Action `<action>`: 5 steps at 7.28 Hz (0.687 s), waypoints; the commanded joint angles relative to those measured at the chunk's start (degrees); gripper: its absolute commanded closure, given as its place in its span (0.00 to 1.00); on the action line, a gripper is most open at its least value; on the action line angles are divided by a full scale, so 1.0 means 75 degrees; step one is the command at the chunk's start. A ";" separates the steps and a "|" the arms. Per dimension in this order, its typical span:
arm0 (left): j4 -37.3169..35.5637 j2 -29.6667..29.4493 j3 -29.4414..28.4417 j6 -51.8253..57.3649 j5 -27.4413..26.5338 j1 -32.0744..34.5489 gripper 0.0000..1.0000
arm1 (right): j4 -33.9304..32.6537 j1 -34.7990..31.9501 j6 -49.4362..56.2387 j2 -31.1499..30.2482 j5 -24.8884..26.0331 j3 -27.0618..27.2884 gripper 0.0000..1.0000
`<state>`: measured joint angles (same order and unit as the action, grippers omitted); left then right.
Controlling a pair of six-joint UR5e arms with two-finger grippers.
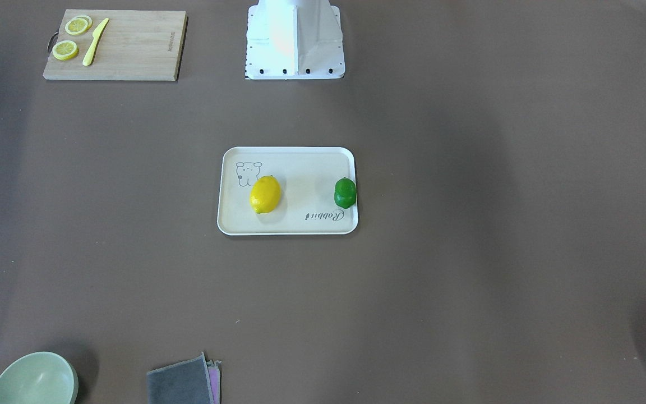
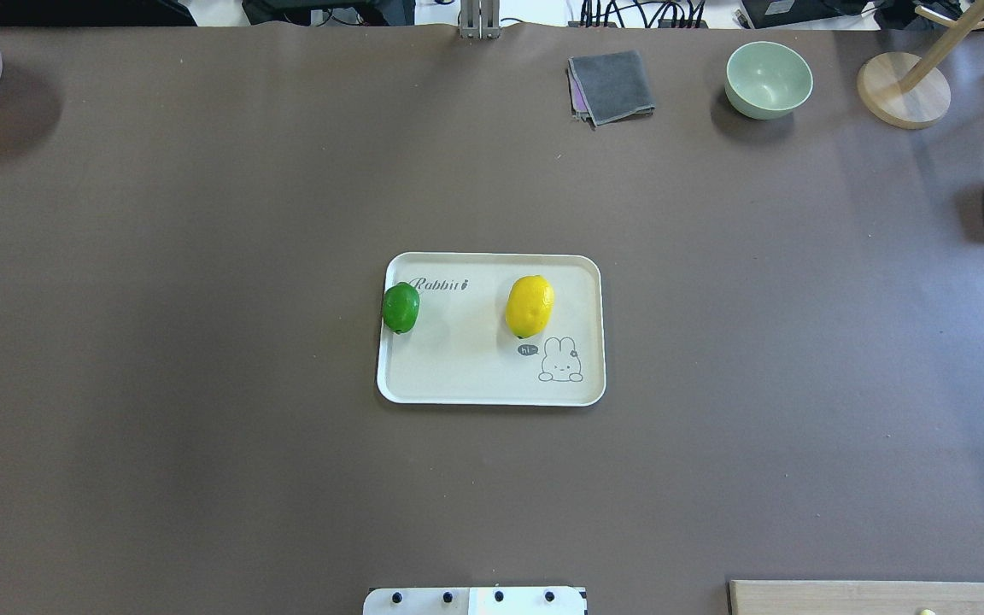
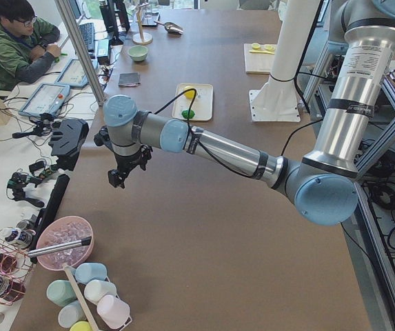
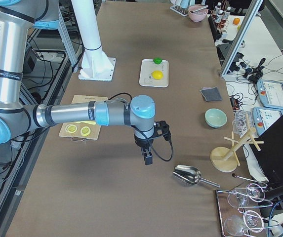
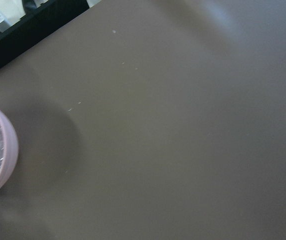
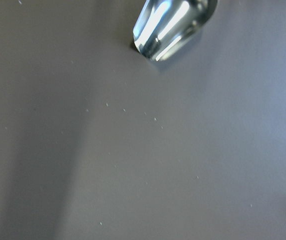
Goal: Place all lemons on tray
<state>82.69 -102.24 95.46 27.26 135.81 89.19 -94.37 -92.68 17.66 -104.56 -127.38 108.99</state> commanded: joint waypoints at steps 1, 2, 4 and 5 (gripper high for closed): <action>-0.0012 0.0658 -0.0594 0.0292 -0.0374 0.0447 0.01 | 0.0055 -0.0522 0.0295 -0.0601 -0.0019 -0.0572 0.00; -0.0009 0.0937 -0.0657 0.0222 -0.0435 0.0599 0.01 | 0.0066 -0.0522 0.0294 -0.0566 -0.0020 -0.0748 0.00; -0.0056 0.1221 -0.0576 0.0069 -0.0448 0.0986 0.01 | 0.0066 -0.0510 0.0259 -0.0321 -0.1066 -0.0738 0.00; -0.0079 0.1326 -0.0599 0.0034 -0.0401 0.0987 0.01 | 0.0066 -0.0510 0.0015 -0.0239 -0.1480 -0.0680 0.00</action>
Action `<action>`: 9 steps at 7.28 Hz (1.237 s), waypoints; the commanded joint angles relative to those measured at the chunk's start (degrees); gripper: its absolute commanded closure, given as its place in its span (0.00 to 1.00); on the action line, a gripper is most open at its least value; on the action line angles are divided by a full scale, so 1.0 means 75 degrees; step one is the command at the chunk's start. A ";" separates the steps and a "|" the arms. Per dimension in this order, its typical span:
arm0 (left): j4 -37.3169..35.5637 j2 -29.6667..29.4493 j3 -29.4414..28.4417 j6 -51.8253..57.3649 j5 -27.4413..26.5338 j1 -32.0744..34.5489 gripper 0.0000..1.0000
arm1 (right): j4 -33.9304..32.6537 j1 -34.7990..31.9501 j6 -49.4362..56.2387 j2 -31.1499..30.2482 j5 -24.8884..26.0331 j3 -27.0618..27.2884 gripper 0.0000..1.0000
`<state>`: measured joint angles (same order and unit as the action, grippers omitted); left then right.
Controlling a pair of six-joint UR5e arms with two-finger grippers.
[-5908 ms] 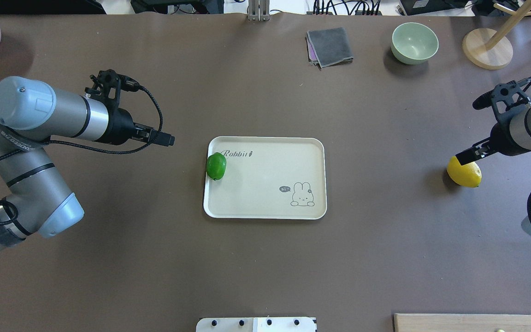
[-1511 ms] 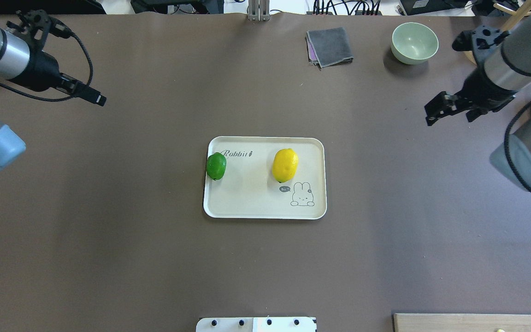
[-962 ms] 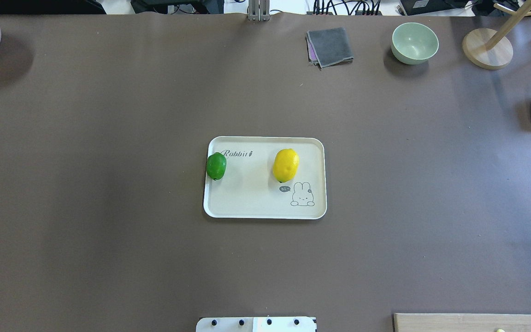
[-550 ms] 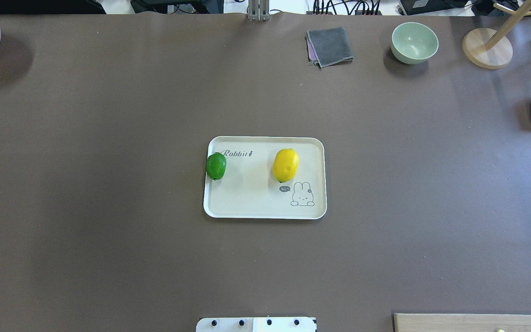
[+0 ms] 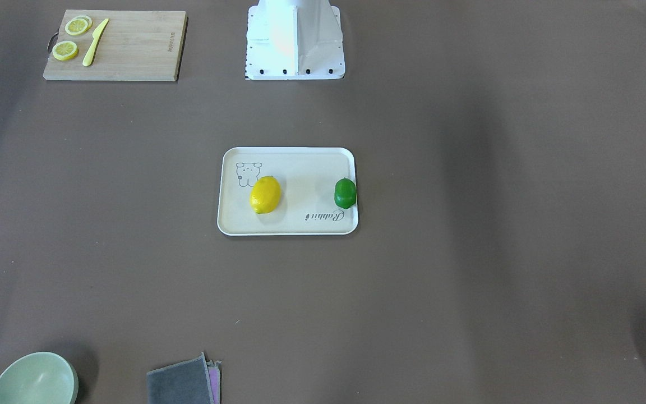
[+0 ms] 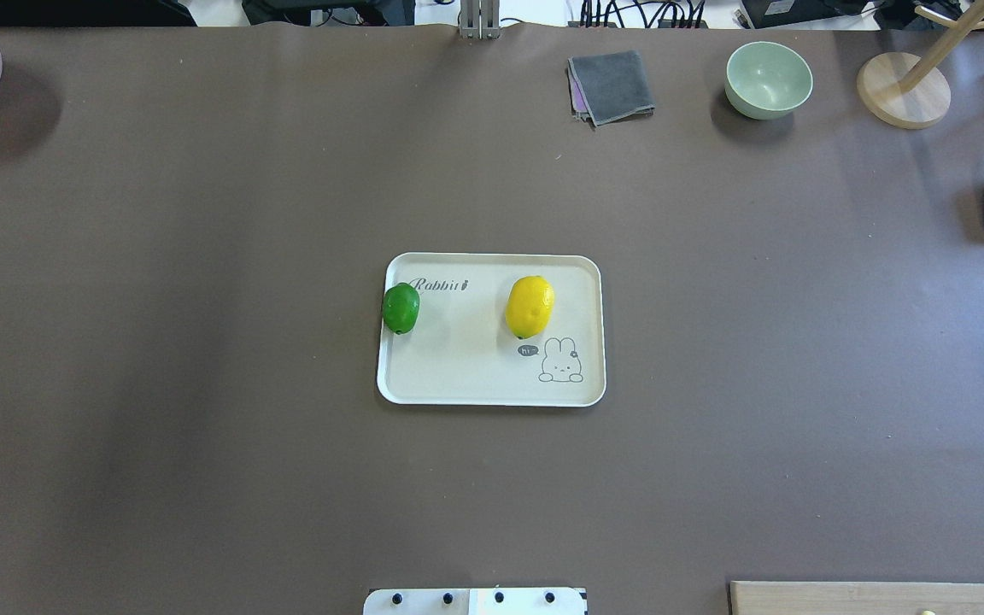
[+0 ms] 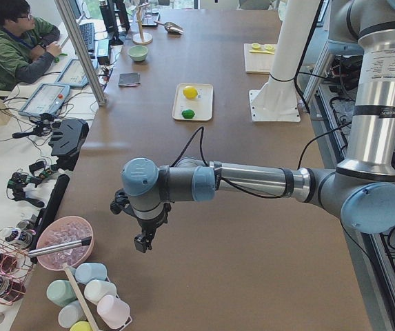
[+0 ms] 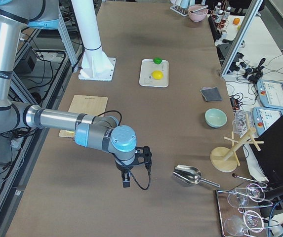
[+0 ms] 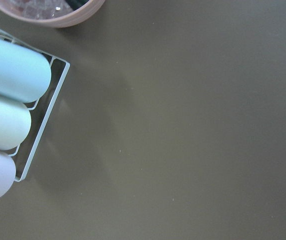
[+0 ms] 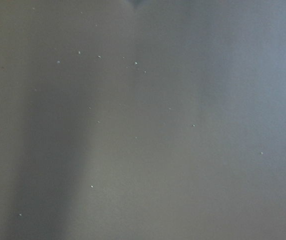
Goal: Place all lemons on tray
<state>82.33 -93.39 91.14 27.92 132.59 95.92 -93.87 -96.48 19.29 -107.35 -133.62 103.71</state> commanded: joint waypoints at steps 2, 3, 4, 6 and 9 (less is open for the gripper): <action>-0.0021 0.0800 0.0582 -0.0978 0.0087 0.0089 0.01 | 0.0001 0.0194 -0.0918 0.0238 -0.0618 0.0140 0.00; 0.0003 0.1256 0.1051 -0.1526 0.0261 0.0066 0.01 | 0.0001 0.0242 -0.0920 0.0239 -0.0652 0.0153 0.00; 0.0038 0.1318 0.1079 -0.2077 0.0843 0.0078 0.01 | 0.0001 0.0266 -0.0909 0.0239 -0.0676 0.0141 0.00; 0.0085 0.1319 0.1138 -0.2048 0.0825 0.0078 0.01 | 0.0013 0.0266 -0.0850 0.0227 -0.0687 0.0129 0.00; 0.0178 0.1307 0.1313 -0.2047 0.0825 0.0054 0.01 | 0.0001 0.0465 -0.0815 0.0227 -0.0676 0.0118 0.00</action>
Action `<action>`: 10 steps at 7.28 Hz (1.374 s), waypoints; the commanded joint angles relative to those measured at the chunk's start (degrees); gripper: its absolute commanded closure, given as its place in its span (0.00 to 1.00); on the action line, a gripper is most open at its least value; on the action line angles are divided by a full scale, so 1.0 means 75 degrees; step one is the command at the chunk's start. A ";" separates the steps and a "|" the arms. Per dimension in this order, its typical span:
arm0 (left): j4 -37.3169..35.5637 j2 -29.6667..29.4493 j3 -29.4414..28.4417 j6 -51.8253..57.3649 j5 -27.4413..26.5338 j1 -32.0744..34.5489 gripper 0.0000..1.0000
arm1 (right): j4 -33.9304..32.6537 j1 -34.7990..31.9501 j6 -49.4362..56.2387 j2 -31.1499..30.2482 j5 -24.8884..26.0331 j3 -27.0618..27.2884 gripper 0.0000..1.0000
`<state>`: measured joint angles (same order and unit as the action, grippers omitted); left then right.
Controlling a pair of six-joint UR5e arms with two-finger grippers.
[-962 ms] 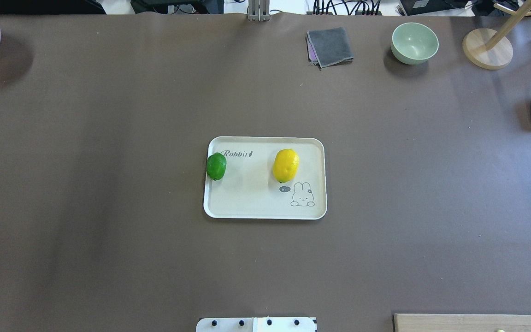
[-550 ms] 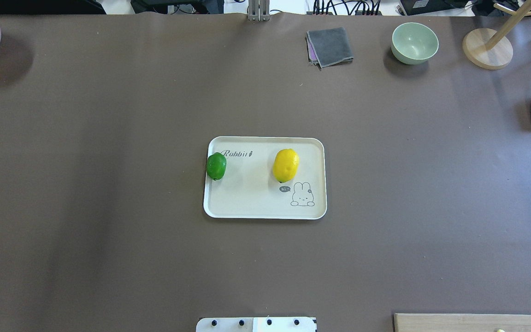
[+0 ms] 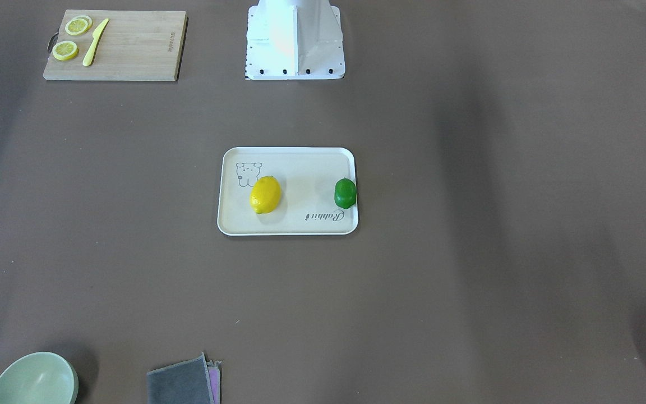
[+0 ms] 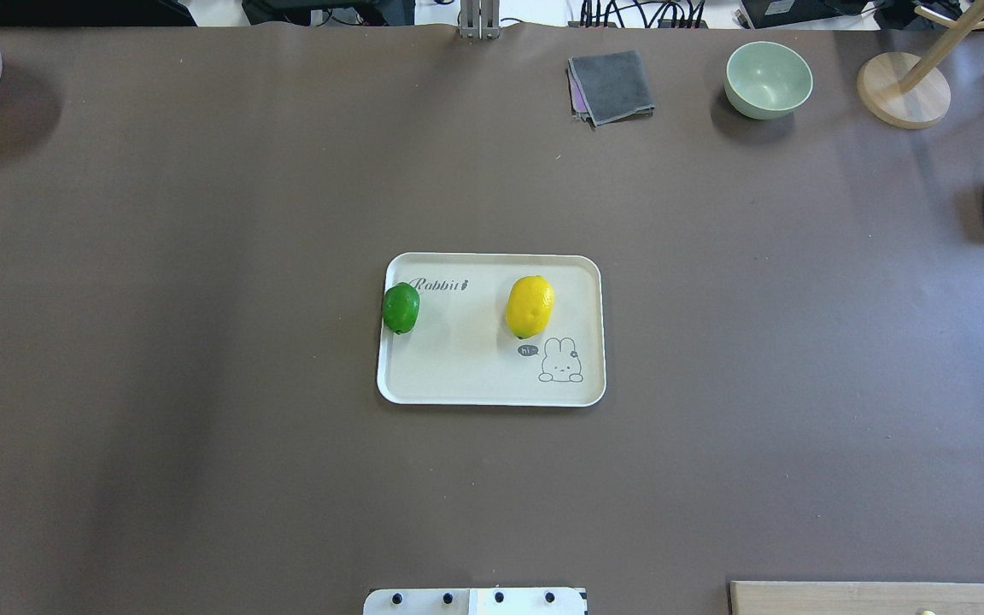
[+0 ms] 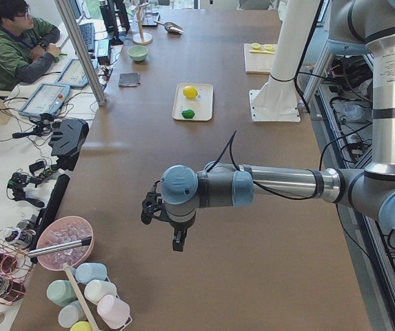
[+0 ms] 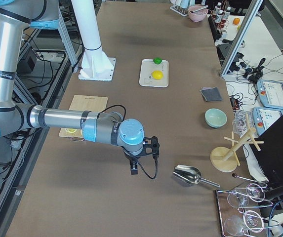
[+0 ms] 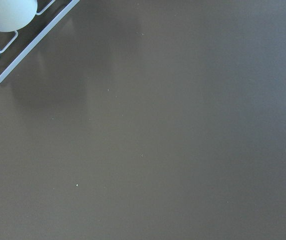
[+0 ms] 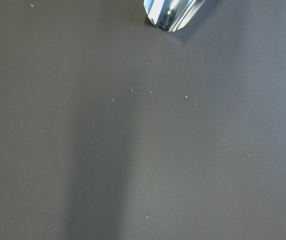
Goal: Place all lemons on tray
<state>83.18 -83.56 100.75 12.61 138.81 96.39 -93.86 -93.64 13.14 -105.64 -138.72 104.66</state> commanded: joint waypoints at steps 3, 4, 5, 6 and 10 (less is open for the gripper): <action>0.0264 0.0008 -0.0015 -0.0005 0.0008 -0.0020 0.01 | 0.0011 0.0355 -0.0029 0.0000 -0.0008 -0.0021 0.00; 0.0265 0.0008 0.0008 -0.0005 0.0008 -0.0020 0.01 | -0.0001 0.0379 -0.0029 0.0000 -0.0020 -0.0021 0.00; 0.0265 0.0008 0.0008 -0.0005 0.0020 -0.0020 0.01 | -0.0001 0.0391 -0.0029 0.0000 -0.0020 -0.0021 0.00; 0.0288 0.0008 0.0032 -0.0005 0.0031 -0.0020 0.01 | -0.0001 0.0403 -0.0029 0.0000 -0.0020 -0.0021 0.00; 0.0276 0.0008 0.0032 -0.0005 0.0032 -0.0020 0.01 | 0.0011 0.0496 -0.0041 0.0000 -0.0020 -0.0009 0.00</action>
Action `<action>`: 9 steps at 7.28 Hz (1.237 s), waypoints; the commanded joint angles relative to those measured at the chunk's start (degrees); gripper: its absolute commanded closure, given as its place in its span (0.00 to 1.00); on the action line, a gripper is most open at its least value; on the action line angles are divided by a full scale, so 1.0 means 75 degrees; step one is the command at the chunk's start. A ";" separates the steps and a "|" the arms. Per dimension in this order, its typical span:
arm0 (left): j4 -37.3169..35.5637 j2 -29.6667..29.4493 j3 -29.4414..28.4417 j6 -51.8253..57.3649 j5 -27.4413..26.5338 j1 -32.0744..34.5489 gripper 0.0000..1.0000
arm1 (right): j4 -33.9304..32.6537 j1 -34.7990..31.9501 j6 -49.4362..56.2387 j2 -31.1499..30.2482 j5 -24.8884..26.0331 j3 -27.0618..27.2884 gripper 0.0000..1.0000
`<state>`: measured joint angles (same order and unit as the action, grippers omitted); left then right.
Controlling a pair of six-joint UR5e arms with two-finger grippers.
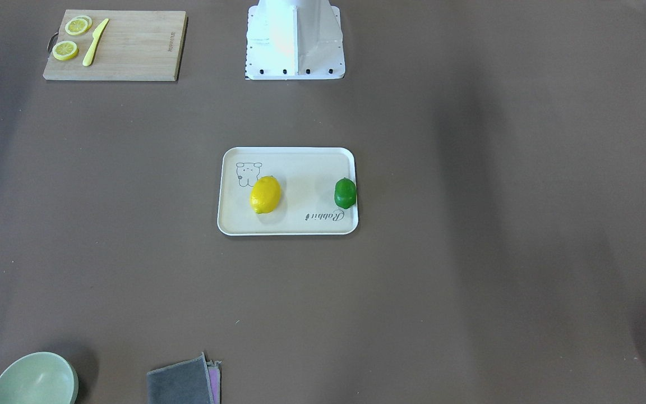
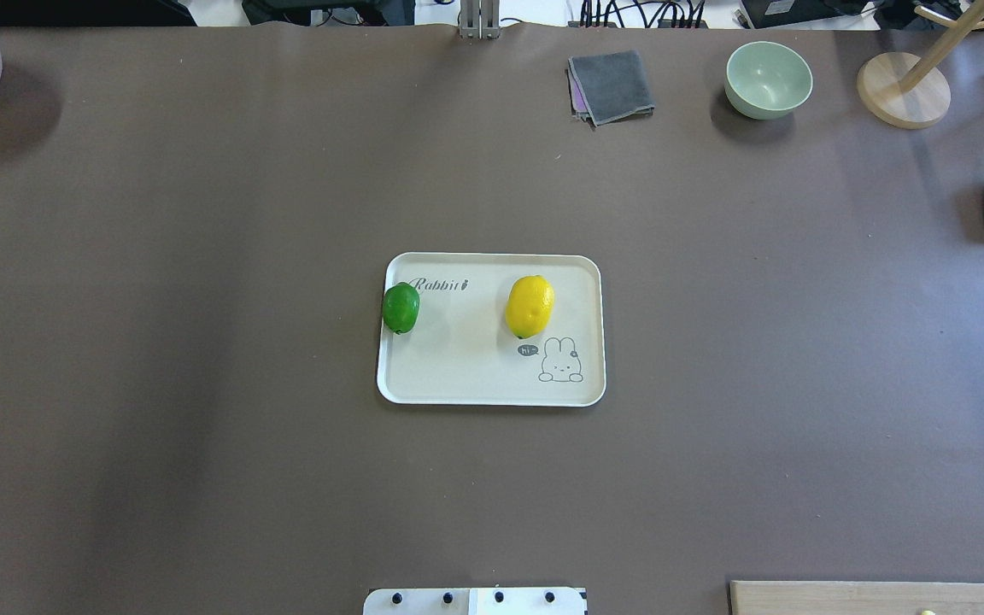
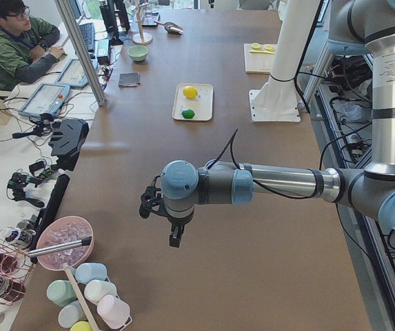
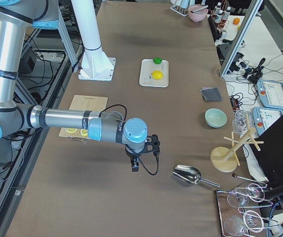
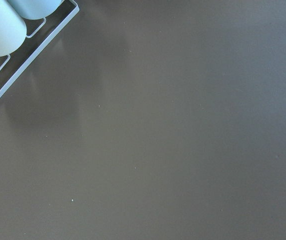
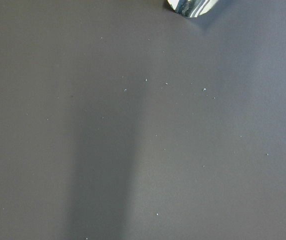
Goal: Place all lemons on tray
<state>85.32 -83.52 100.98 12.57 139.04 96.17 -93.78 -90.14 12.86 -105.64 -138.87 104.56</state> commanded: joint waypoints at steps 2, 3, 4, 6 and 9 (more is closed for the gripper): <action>0.0002 0.0003 0.0000 0.0000 0.0000 -0.0002 0.01 | 0.0001 0.0053 -0.0004 0.0012 -0.0012 0.0016 0.00; 0.0002 0.0003 0.0012 0.0000 -0.0011 0.0009 0.01 | 0.0001 0.0088 0.0007 0.0012 0.0000 0.0016 0.00; 0.0002 0.0003 0.0001 0.0000 -0.0011 0.0009 0.01 | 0.0001 0.0112 0.0008 0.0012 -0.0012 0.0016 0.00; 0.0002 0.0003 -0.0011 0.0000 -0.0011 0.0009 0.01 | 0.0001 0.0147 0.0008 0.0012 -0.0012 0.0016 0.00; 0.0002 0.0003 -0.0011 0.0000 -0.0011 -0.0002 0.01 | 0.0001 0.0194 0.0008 0.0012 0.0000 0.0016 0.00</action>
<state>85.34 -83.50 100.90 12.57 138.96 96.20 -93.78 -88.81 12.92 -105.56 -138.94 104.68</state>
